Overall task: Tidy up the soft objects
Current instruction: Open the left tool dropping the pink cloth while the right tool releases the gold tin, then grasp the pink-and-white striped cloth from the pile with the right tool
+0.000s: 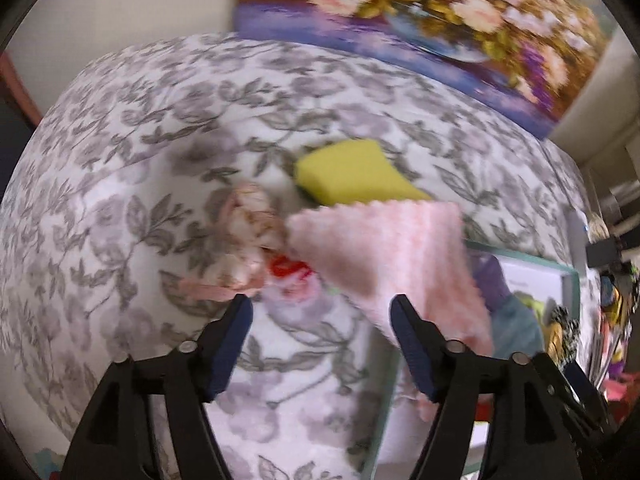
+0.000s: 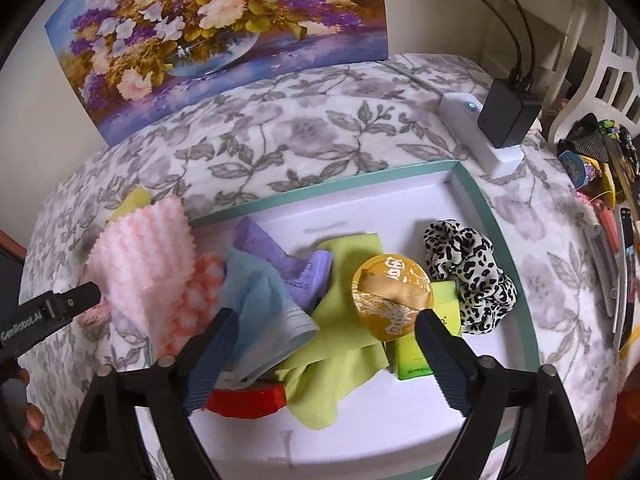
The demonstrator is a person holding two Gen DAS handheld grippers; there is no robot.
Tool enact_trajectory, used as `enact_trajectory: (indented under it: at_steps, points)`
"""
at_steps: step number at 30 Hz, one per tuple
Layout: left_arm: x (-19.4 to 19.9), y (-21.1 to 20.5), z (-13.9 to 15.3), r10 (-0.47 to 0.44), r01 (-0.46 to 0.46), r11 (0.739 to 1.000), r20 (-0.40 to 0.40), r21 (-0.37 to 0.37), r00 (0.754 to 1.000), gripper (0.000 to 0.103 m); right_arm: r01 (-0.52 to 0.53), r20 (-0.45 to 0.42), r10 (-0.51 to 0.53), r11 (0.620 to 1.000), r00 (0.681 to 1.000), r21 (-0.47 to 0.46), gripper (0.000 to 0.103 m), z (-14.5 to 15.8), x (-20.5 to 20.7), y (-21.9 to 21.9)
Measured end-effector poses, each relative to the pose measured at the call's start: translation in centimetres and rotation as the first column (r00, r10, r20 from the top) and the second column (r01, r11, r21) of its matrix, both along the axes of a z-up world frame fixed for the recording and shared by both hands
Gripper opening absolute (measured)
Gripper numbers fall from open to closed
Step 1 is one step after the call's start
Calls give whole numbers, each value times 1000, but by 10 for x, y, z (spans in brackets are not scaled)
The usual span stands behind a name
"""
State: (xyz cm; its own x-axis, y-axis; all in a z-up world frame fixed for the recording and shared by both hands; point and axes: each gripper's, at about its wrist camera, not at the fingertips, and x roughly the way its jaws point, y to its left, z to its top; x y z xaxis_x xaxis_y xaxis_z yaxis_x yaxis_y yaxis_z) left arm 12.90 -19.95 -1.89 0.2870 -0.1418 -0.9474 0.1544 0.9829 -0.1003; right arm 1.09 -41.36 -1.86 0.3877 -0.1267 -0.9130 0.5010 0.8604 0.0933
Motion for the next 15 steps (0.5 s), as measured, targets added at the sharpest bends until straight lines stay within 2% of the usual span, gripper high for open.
enact_trajectory:
  at_steps: [1,2,6,15]
  points:
    - [1,4,-1,19,-19,1000,6,4,1000,98,3,1,-2,1000,1000,-10,102,1,0,1]
    - [2,10,1,44,-44,999,23,13,999,99,3,4,-3,1000,1000,-17,103,2,0,2]
    - [6,24,5,99,-100,995,59,9,993,100,-18,19,18,999,1000,-33,103,7,3,9]
    - [14,38,-1,133,-133,991,30,2,991,100,-97,46,100,993,994,-63,103,17,19,45]
